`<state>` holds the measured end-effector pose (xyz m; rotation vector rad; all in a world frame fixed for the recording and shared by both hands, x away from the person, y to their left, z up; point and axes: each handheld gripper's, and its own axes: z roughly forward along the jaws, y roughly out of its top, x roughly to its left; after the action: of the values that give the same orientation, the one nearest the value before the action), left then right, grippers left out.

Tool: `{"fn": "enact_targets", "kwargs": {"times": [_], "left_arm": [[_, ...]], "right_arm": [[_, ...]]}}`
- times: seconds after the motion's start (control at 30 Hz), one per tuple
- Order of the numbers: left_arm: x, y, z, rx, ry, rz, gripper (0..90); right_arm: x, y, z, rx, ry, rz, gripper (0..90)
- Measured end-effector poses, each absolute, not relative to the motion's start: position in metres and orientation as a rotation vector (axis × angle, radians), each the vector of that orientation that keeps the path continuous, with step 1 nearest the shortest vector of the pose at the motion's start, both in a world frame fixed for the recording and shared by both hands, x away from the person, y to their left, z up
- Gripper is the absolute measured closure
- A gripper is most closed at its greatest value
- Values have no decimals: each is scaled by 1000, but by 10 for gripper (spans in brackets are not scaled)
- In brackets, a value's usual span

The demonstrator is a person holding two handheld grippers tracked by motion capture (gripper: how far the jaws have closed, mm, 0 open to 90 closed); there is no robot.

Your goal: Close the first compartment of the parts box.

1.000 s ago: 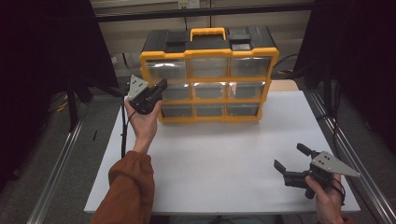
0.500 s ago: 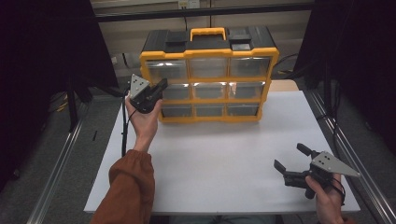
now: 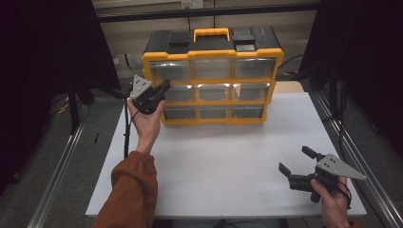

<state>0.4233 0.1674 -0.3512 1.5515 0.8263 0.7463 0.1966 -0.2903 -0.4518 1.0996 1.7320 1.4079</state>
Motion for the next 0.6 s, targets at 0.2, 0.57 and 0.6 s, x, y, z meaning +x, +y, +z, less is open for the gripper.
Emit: {"fn": "enact_targets", "kwargs": {"times": [0.2,0.57,0.6], "left_arm": [[425,167,-351,1548,830,751,900],[430,166,-350,1562,834,756,900],[430,166,-349,1567,834,753,900]], "right_arm": [[197,-290,-452,1103,1731,1408,0],[196,-290,-452,1103,1731,1407,0],[196,-290,-452,1103,1731,1407,0]]}}
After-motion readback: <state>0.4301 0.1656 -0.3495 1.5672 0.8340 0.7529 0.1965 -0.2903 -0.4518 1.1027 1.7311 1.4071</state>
